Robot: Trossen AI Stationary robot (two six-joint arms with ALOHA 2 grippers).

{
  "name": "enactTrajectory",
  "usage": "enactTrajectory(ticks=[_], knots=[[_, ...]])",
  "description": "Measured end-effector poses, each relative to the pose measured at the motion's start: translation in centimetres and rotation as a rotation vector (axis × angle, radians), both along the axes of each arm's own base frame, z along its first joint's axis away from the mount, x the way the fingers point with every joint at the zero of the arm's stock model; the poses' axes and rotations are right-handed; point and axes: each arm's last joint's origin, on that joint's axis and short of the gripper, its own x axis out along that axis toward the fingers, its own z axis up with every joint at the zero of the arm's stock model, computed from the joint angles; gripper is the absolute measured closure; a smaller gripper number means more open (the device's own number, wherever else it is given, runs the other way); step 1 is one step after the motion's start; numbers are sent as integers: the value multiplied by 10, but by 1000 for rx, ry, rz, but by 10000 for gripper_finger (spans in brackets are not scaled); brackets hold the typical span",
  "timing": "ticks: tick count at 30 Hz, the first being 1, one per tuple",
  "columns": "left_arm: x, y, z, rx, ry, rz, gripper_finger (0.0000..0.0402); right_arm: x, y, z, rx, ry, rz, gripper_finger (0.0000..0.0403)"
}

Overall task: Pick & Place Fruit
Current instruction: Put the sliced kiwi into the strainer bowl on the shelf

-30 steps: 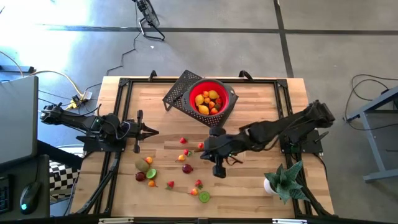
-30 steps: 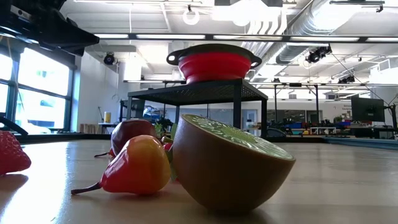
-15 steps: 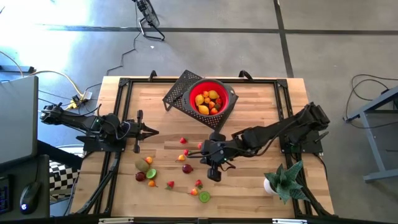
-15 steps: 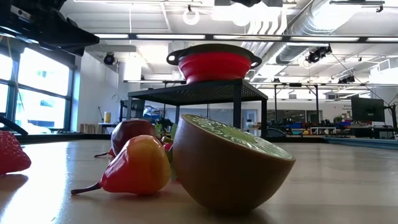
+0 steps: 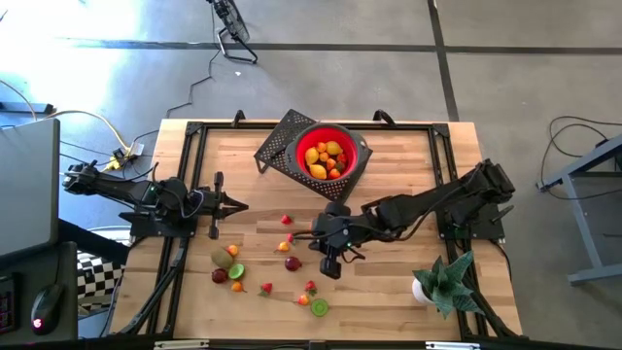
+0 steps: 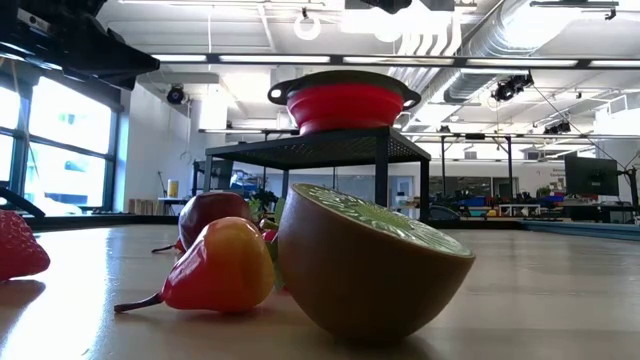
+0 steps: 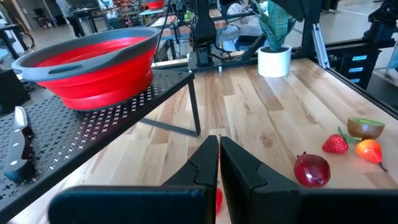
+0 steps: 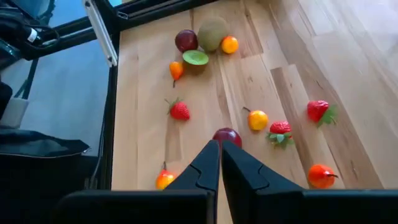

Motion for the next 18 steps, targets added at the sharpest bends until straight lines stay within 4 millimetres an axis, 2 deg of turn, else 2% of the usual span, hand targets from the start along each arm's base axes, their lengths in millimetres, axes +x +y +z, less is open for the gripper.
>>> enactTrajectory(ticks=[5, 13, 15, 18], knots=[[0, 0, 0, 0, 0, 0, 390, 3, 2, -7, -8, 20, 3, 335], [0, 0, 0, 0, 0, 0, 390, 5, 11, -19, -62, 52, 48, 188], [0, 0, 0, 0, -1, 0, 390, 9, 15, -25, -36, 63, 87, 166], [0, 0, 0, 0, -1, 0, 390, 10, 21, -34, -33, 98, 116, 153]])
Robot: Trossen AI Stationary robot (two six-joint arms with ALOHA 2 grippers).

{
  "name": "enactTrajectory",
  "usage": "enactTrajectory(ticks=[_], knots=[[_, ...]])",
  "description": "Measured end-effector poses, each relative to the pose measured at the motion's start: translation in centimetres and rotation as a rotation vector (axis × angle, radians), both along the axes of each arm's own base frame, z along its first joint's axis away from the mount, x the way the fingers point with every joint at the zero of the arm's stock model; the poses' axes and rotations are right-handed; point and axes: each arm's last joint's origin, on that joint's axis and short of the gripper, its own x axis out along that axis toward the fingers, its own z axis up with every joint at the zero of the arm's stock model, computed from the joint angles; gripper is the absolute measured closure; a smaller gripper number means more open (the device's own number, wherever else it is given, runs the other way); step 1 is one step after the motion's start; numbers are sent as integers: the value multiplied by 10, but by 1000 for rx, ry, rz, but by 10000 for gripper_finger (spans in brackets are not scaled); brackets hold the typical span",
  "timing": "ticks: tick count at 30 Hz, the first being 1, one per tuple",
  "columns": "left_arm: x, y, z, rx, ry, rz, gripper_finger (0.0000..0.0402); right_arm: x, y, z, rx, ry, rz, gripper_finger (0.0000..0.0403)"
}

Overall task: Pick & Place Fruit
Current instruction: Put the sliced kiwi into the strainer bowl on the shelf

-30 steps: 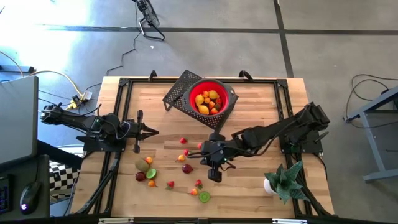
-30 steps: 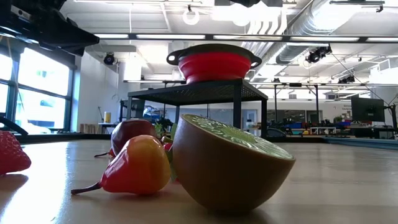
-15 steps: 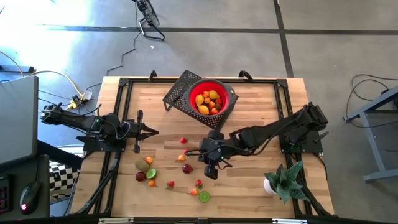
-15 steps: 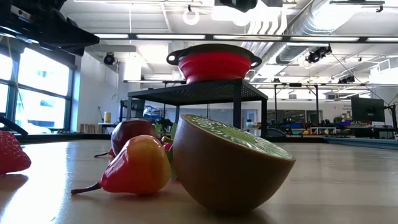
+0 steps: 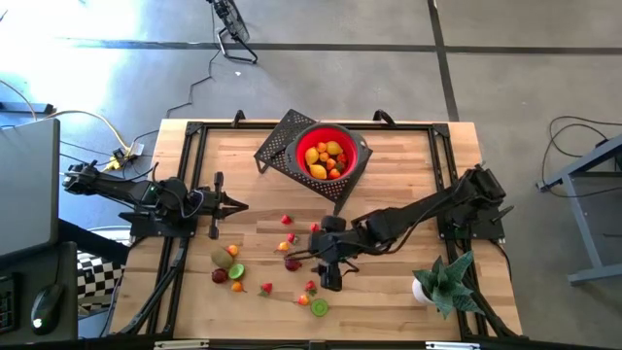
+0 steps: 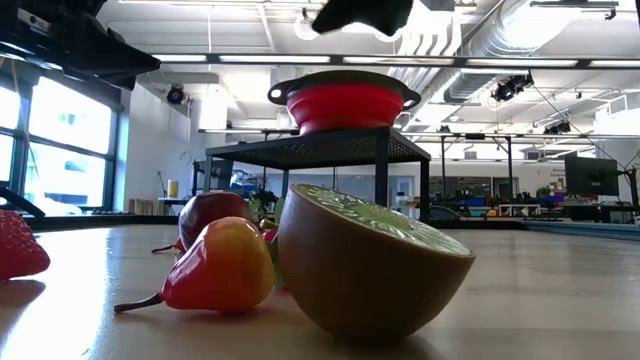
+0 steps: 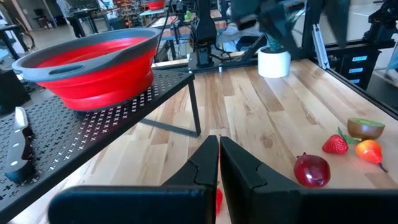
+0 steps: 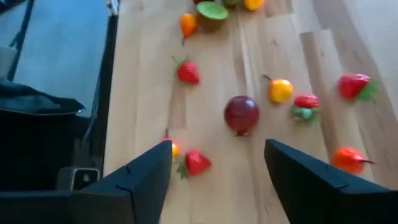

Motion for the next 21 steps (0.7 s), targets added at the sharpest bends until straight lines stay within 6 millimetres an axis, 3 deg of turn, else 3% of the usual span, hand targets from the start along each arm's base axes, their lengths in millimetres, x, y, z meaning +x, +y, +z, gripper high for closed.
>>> enactTrajectory(ticks=[14, 21], knots=[[0, 0, 0, 0, 0, 1, 390, 4, 30, -23, 29, 21, 27, 190], [0, 0, 0, 0, 1, 1, 390, -4, 54, -37, 20, 64, -9, 167]])
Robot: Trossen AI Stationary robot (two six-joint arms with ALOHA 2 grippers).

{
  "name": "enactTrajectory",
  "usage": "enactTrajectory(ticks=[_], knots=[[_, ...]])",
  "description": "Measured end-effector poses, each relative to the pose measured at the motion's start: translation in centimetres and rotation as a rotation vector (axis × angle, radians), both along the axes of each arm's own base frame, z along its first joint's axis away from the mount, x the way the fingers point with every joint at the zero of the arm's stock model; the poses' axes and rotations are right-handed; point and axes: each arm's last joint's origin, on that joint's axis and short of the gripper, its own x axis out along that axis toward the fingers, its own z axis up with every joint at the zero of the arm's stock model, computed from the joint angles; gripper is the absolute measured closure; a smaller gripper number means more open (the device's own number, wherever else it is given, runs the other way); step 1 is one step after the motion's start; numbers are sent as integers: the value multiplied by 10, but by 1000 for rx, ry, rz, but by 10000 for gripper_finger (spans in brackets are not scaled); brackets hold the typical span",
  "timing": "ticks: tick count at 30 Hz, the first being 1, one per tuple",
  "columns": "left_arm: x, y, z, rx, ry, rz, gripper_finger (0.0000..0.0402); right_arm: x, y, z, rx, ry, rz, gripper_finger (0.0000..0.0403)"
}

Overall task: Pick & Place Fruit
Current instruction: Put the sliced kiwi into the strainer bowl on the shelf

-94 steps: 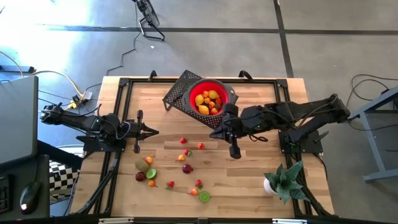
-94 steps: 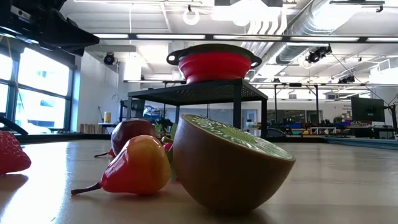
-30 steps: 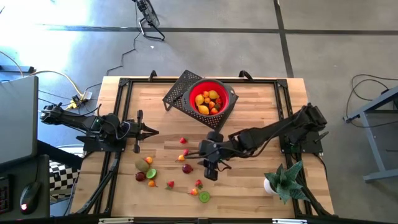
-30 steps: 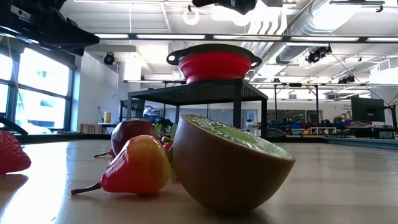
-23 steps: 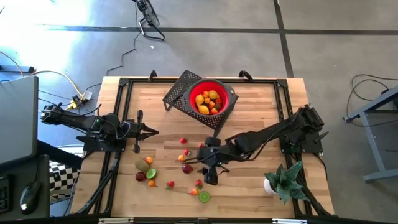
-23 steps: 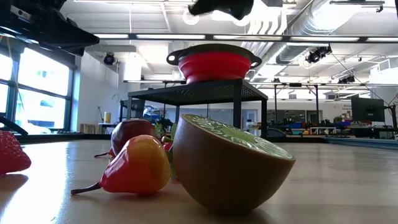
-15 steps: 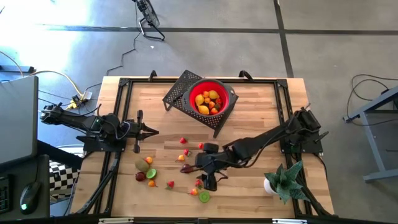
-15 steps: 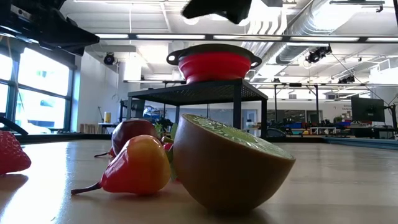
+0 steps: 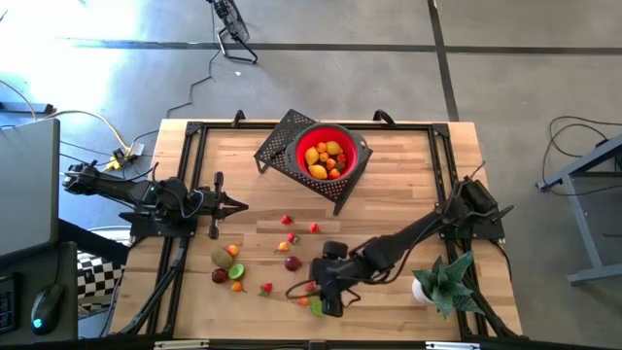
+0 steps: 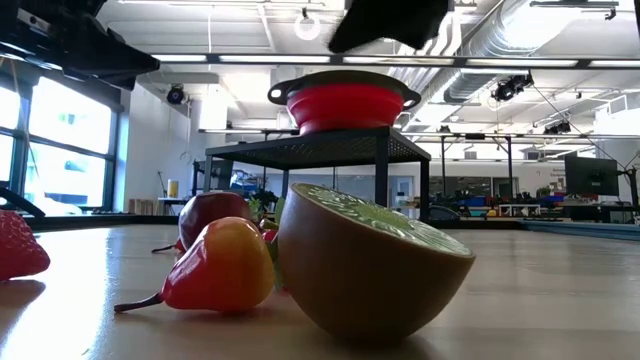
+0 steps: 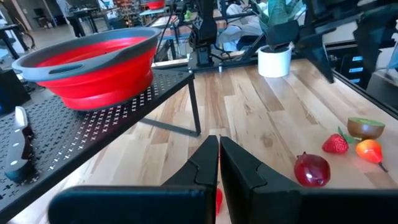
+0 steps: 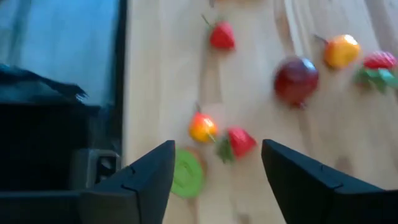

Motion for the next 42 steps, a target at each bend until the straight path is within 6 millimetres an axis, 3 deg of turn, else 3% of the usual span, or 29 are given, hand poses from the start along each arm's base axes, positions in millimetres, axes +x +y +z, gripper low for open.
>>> enactTrajectory(ticks=[8, 19, 33, 42], knots=[[0, 0, 0, -3, 0, 0, 390, -3, 21, -16, -64, 0, 80, 112], [0, 0, -1, -27, 6, 3, 390, 4, 31, -59, -106, 87, 111, 116], [0, 0, -2, -26, 17, 3, 390, 5, 33, -71, -65, 130, 54, 115], [-1, 0, -4, -21, 37, 3, 390, 4, 41, -71, -64, 103, 79, 70]])
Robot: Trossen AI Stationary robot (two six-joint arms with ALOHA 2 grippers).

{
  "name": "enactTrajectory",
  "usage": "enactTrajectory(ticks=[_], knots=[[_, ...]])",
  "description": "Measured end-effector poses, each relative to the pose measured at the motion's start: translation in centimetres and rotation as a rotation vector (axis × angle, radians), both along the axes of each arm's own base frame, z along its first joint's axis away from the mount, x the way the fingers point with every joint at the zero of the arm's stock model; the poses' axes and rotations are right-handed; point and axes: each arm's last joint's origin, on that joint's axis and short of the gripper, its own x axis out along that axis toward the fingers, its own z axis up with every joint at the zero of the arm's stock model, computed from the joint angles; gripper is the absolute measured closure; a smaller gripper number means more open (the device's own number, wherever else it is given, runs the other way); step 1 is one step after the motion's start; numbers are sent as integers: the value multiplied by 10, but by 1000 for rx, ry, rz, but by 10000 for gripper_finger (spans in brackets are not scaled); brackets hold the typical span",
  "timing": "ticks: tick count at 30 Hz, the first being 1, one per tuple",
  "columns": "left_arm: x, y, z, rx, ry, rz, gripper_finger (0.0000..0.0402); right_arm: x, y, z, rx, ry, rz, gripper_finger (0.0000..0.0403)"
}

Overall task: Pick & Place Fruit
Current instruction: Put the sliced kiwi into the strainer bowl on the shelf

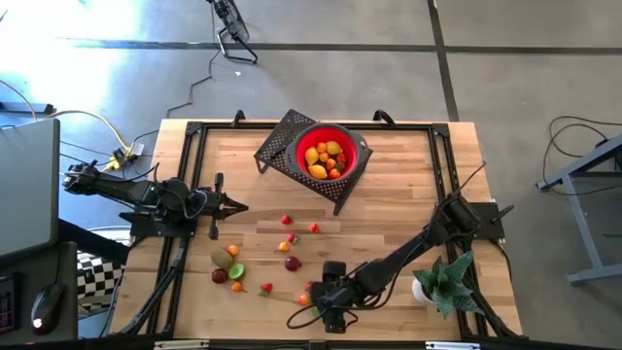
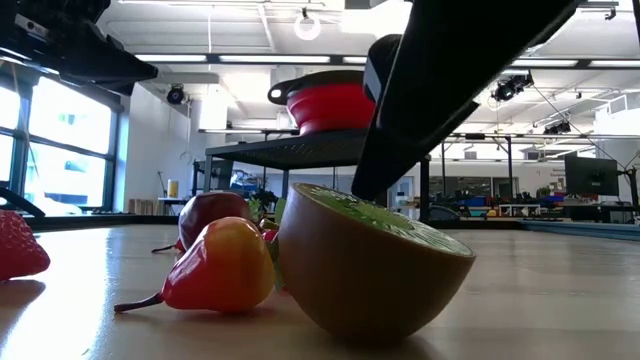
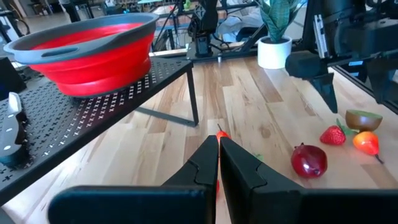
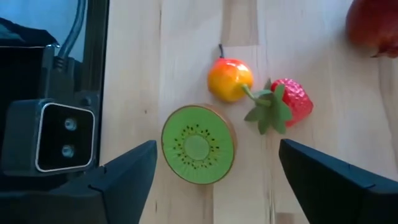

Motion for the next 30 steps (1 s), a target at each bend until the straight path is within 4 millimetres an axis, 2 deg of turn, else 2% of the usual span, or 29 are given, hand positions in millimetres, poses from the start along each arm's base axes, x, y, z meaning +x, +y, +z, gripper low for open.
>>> enactTrajectory(ticks=[6, 12, 19, 30], knots=[[0, 0, 0, 0, -1, 0, 390, -1, 3, -8, -38, -3, 16, 72], [0, 0, 0, -3, -1, 1, 390, 5, 6, -21, -25, -7, 14, 72], [0, 0, -1, -18, 5, 3, 390, 8, 9, -28, 1, -16, 22, 72], [0, 0, -1, -18, 5, 3, 390, 9, 9, -28, -1, -18, 17, 72]])
